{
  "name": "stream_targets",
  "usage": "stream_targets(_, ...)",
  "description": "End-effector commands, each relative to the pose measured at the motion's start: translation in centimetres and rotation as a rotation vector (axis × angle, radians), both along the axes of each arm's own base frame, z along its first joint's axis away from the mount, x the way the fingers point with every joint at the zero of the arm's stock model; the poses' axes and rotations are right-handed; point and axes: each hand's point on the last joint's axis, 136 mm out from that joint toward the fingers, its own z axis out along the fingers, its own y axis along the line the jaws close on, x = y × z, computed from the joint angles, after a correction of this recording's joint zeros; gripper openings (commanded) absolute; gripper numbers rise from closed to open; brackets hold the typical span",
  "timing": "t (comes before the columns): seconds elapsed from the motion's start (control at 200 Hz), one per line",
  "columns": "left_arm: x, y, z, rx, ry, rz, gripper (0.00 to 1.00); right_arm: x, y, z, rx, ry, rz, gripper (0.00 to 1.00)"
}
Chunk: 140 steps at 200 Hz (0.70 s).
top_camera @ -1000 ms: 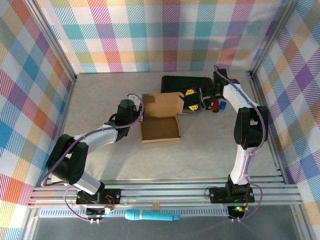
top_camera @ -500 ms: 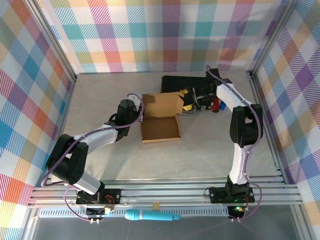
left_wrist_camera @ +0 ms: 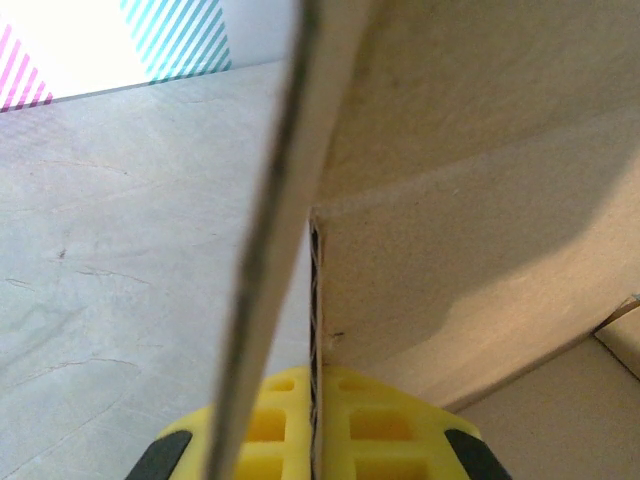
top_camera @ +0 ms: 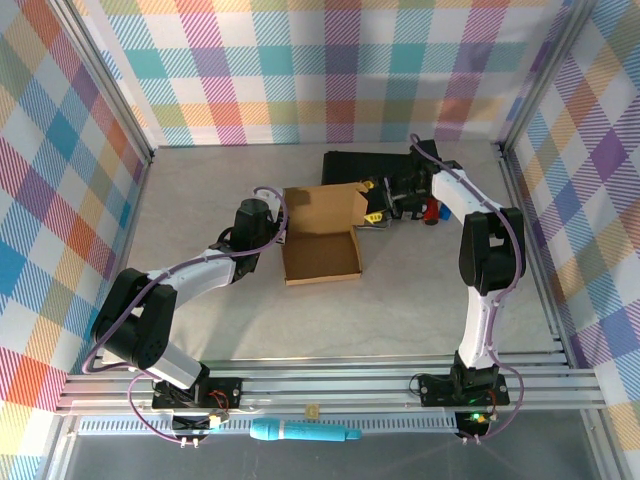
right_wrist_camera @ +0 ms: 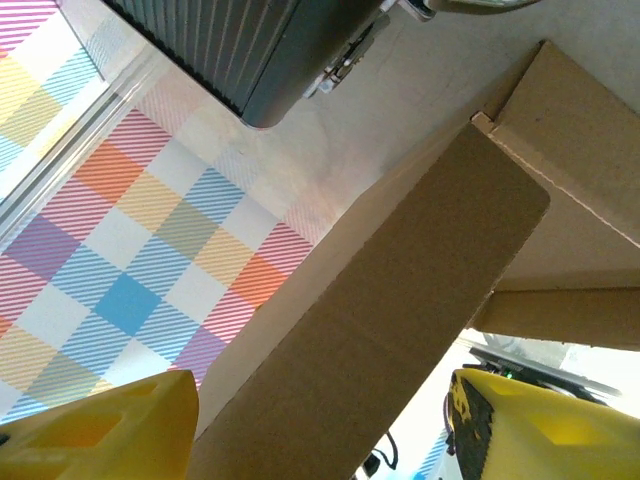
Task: Fold the paper box
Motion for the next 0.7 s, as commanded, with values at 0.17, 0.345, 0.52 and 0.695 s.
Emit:
stream_targets(0.17, 0.8, -0.1, 1.9, -0.029, -0.047, 0.011, 0.00, 0.7, -2.6, 2.2, 0.003, -0.064, -0.042, 0.69)
stream_targets(0.345, 0.8, -0.1, 1.7, -0.028, -0.045, 0.011, 0.00, 1.9, -3.1, 1.7, 0.008, -0.068, -0.061, 0.70)
stream_targets(0.52, 0.9, -0.2, 1.7, -0.029, -0.044, 0.008, 0.00, 3.2, -2.6, 0.9, 0.017, -0.069, -0.058, 0.70)
stream_targets(0.695, 1.1, -0.3, 1.7, -0.029, -0.044, 0.008, 0.00, 3.9, -1.5, 0.7, 0.026, -0.069, -0.037, 0.70)
